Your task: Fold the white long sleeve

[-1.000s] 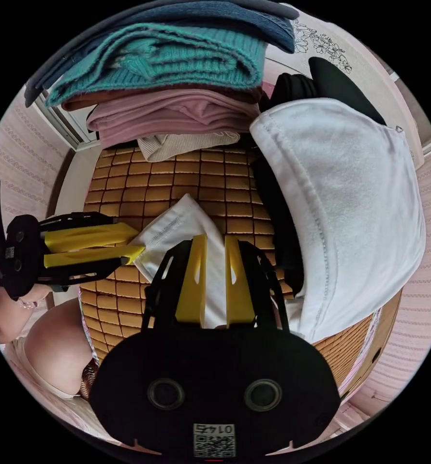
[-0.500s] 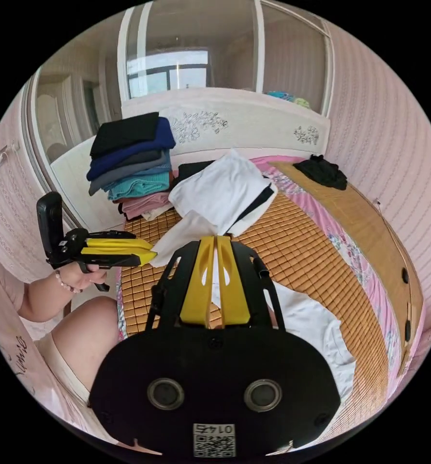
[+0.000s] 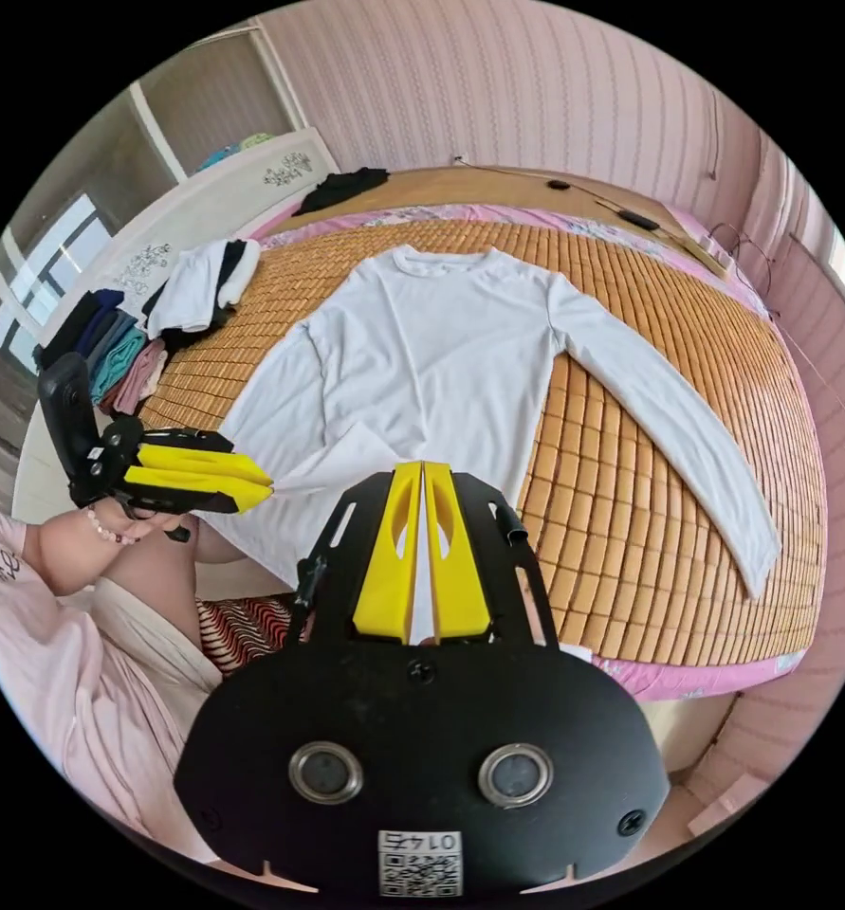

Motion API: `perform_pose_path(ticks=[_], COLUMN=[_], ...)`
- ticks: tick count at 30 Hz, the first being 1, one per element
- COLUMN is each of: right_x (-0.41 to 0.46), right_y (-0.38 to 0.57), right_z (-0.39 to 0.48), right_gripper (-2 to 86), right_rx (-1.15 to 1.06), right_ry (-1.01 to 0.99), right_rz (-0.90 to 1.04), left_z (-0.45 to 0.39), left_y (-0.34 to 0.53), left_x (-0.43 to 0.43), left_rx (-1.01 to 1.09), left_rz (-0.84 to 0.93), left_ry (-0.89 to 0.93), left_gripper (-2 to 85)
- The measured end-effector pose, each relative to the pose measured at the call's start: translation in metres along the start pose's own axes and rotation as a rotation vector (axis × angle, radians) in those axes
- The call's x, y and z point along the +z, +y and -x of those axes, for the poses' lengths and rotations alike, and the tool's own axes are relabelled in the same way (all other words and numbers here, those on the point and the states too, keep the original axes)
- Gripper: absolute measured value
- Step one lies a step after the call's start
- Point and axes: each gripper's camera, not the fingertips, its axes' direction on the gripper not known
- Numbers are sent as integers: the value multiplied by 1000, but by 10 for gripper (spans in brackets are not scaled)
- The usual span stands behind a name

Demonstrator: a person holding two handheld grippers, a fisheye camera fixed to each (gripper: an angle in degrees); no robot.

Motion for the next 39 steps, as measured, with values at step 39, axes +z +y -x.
perform_pose_path(ticks=[39], right_x=[-34], right_y=[119], right_z=[-166], right_gripper=[73], right_rx=[271], right_ry=[207], right_rz=[-144], left_z=[-69], left_y=[-179], left_x=[152], left_rx=[193], left_rz=[251], left_ry=[167], left_gripper=[12])
